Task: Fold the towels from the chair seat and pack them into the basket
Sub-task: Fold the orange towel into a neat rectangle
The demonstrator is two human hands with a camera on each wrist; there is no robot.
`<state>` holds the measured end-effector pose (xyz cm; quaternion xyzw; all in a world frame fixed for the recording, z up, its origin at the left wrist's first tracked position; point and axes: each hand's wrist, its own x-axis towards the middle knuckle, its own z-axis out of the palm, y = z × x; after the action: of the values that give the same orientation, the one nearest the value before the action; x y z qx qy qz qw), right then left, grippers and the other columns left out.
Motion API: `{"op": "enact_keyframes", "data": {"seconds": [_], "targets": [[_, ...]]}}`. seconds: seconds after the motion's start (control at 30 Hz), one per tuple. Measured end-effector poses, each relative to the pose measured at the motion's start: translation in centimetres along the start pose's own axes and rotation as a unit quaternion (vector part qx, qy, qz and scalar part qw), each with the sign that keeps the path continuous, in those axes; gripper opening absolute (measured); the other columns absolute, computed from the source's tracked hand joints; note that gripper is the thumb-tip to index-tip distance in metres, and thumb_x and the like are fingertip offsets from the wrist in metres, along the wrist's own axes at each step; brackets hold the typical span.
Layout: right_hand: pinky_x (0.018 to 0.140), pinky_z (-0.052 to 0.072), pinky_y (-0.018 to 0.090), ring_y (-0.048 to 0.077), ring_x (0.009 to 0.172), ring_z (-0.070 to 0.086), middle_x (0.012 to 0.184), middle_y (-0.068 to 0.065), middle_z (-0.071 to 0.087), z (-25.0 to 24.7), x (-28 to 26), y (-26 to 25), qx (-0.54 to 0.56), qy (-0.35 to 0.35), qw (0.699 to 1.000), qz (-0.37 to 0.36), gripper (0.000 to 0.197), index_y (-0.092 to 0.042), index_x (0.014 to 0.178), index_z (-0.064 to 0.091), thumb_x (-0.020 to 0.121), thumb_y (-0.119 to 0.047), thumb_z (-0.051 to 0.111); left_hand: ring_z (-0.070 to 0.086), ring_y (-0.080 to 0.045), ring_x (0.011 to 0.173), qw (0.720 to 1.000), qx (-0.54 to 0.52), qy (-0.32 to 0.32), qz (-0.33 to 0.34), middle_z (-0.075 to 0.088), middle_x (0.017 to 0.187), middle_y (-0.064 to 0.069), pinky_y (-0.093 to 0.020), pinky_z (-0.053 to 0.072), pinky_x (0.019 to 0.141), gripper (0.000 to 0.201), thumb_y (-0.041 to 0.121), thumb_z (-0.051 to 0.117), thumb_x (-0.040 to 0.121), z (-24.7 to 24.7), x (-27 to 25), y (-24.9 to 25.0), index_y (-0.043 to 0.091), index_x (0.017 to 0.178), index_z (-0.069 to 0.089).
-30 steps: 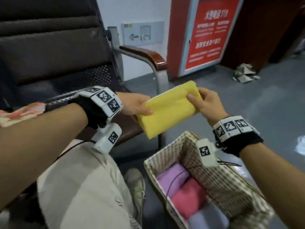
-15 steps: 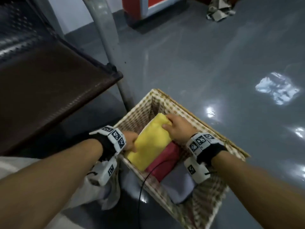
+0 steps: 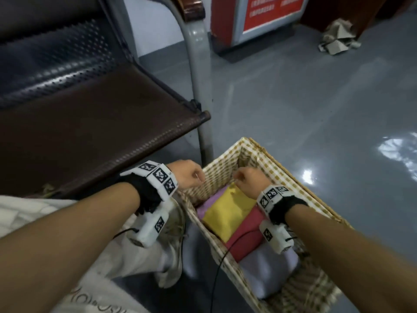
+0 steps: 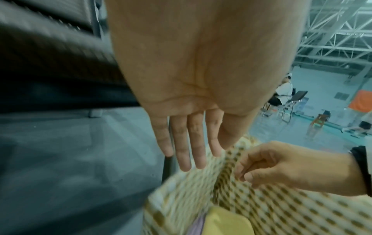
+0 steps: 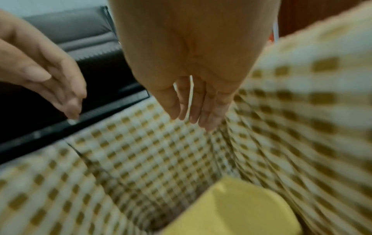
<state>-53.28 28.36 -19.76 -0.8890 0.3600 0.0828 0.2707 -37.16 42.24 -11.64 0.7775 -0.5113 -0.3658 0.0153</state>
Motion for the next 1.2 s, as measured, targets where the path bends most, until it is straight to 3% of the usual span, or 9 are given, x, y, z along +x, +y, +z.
{"op": "enact_keyframes", "data": {"seconds": [0.27,0.4,0.53,0.63,0.77,0.83,0.9,1.03,1.2], "targets": [[0.087,0.043,0.028,0.024,0.105,0.061,0.108,0.007,0.069,-9.9,-0.1,-15.8,-0.022,0.044,0.983,-0.174,0.019,-0.013,0.104,0.069,0.09,-0.014,0.056,0.06,-0.013,0.1,0.98,-0.051,0.192,-0.001,0.066,0.104,0.005,-0.028,0.046,0.094,0.019,0.023,0.058,0.09,-10.8,-10.6,-3.1,0.024,0.107,0.068],[0.084,0.04,0.021,0.021,0.102,0.062,0.105,0.004,0.071,-13.6,0.2,-26.5,-0.061,0.069,0.953,-0.288,0.018,-0.015,0.101,0.071,0.089,-0.014,0.058,0.059,-0.009,0.094,0.951,-0.082,0.296,-0.04,0.067,0.1,0.007,-0.023,0.043,0.084,0.013,0.026,0.059,0.09,-16.2,-17.3,-7.2,0.028,0.1,0.067],[0.079,0.04,0.02,0.018,0.098,0.063,0.102,0.0,0.07,-14.0,0.4,-37.1,-0.116,0.053,0.92,-0.372,0.015,-0.02,0.099,0.071,0.089,-0.023,0.06,0.06,-0.007,0.091,0.911,-0.131,0.378,-0.099,0.068,0.098,0.008,-0.024,0.044,0.082,0.009,0.03,0.06,0.088,-17.9,-24.0,-13.7,0.033,0.093,0.066],[0.08,0.044,0.022,0.017,0.096,0.062,0.099,-0.001,0.069,-12.3,0.6,-43.9,-0.138,0.03,0.901,-0.41,0.014,-0.021,0.098,0.07,0.089,-0.025,0.06,0.061,-0.012,0.1,0.885,-0.163,0.412,-0.141,0.069,0.103,0.004,-0.031,0.046,0.094,0.008,0.026,0.062,0.086,-16.5,-27.7,-19.2,0.032,0.088,0.066],[0.086,0.051,0.032,0.021,0.096,0.063,0.102,0.004,0.069,-7.7,0.7,-51.5,-0.169,-0.017,0.876,-0.451,0.015,-0.018,0.1,0.069,0.089,-0.024,0.06,0.065,-0.025,0.095,0.869,-0.196,0.412,-0.19,0.07,0.099,-0.009,-0.032,0.05,0.086,0.011,0.013,0.062,0.085,-13.1,-31.6,-26.5,0.023,0.086,0.067],[0.088,0.05,0.03,0.02,0.098,0.063,0.104,0.004,0.069,-4.5,1.0,-54.3,-0.189,-0.046,0.859,-0.474,0.017,-0.016,0.102,0.07,0.089,-0.02,0.059,0.064,-0.021,0.096,0.873,-0.171,0.396,-0.23,0.069,0.097,-0.004,-0.027,0.047,0.085,0.01,0.014,0.062,0.085,-11.3,-33.3,-30.1,0.021,0.091,0.067],[0.084,0.044,0.023,0.019,0.1,0.062,0.106,0.003,0.069,-1.2,1.5,-56.4,-0.204,-0.073,0.84,-0.497,0.019,-0.014,0.104,0.07,0.089,-0.017,0.059,0.062,-0.019,0.099,0.882,-0.123,0.363,-0.274,0.065,0.098,0.0,-0.024,0.044,0.087,0.013,0.019,0.063,0.086,-9.5,-34.5,-33.5,0.021,0.098,0.066],[0.079,0.046,0.025,0.019,0.096,0.062,0.102,0.005,0.07,5.3,2.7,-59.0,-0.191,-0.138,0.832,-0.502,0.019,-0.011,0.102,0.07,0.088,-0.021,0.064,0.05,-0.021,0.115,0.909,-0.065,0.267,-0.314,0.052,0.119,-0.006,-0.026,0.036,0.101,0.035,0.026,0.065,0.085,-7.1,-36.3,-37.9,0.018,0.119,0.058],[0.081,0.046,0.031,0.022,0.095,0.06,0.103,0.007,0.066,11.7,2.9,-60.5,-0.153,-0.227,0.838,-0.472,0.038,-0.01,0.107,0.059,0.084,-0.039,0.069,0.038,-0.023,0.122,0.891,-0.006,0.297,-0.343,0.043,0.126,-0.005,-0.036,0.032,0.106,0.046,0.034,0.067,0.081,-7.2,-37.5,-40.3,0.024,0.124,0.053]]}}
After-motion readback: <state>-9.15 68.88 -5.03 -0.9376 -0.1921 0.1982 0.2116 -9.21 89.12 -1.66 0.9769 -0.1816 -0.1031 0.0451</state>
